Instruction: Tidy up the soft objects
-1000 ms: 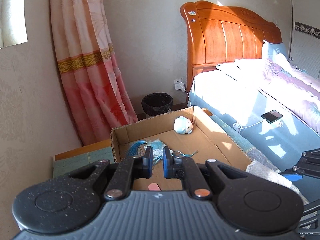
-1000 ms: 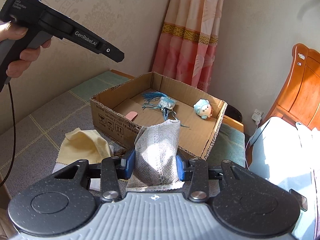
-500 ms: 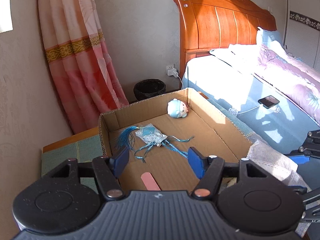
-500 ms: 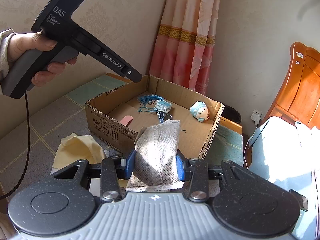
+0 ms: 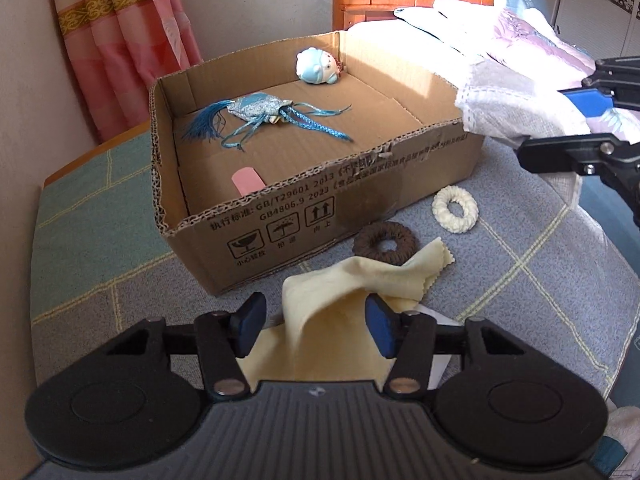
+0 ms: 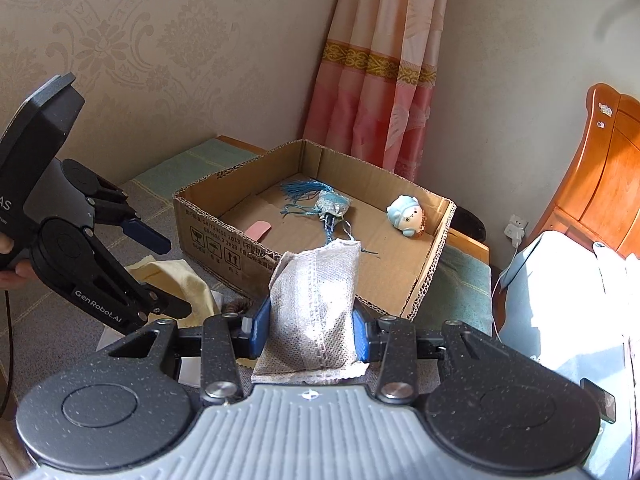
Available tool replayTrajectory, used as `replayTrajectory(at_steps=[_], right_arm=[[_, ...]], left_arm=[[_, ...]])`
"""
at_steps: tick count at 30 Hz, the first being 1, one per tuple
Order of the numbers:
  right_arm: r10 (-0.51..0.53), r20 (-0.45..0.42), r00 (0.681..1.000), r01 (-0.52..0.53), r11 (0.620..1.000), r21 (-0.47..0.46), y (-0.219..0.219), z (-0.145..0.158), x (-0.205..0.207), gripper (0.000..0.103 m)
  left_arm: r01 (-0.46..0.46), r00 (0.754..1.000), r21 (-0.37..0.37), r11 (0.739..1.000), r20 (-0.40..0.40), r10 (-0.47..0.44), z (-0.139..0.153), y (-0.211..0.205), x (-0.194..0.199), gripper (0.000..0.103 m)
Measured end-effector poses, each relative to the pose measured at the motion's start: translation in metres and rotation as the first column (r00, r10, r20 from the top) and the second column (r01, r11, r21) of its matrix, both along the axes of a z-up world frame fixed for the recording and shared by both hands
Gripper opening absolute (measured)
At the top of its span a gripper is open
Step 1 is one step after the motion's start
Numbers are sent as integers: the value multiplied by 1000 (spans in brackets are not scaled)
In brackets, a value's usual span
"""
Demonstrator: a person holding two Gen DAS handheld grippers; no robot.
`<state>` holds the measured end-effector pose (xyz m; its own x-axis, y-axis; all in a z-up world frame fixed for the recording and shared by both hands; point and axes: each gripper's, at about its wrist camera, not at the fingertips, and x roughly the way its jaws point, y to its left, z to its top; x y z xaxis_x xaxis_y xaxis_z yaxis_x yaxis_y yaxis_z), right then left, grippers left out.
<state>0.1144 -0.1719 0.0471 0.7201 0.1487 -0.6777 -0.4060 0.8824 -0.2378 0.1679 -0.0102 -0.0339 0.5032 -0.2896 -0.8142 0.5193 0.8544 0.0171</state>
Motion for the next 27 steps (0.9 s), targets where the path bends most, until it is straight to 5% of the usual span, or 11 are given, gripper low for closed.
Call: replayTrajectory(at_steps=[5, 22, 25, 27], right_arm=[[-1, 11, 1000, 1, 1000, -2, 0, 3, -5, 45], [-2, 32, 999, 2, 1000, 5, 0, 8, -7, 45], [-8, 38, 999, 8, 1000, 10, -1, 9, -9, 45], [-10, 39, 999, 9, 1000, 13, -3, 10, -11, 45]], left_arm=[[-17, 1000, -8, 1000, 11, 17, 1, 4, -6, 6], [-34, 970, -96, 995, 237, 56, 95, 14, -6, 2], [5, 975, -67, 998, 223, 10, 93, 6, -3, 18], [-9, 979, -60, 998, 203, 21, 81, 6, -4, 63]])
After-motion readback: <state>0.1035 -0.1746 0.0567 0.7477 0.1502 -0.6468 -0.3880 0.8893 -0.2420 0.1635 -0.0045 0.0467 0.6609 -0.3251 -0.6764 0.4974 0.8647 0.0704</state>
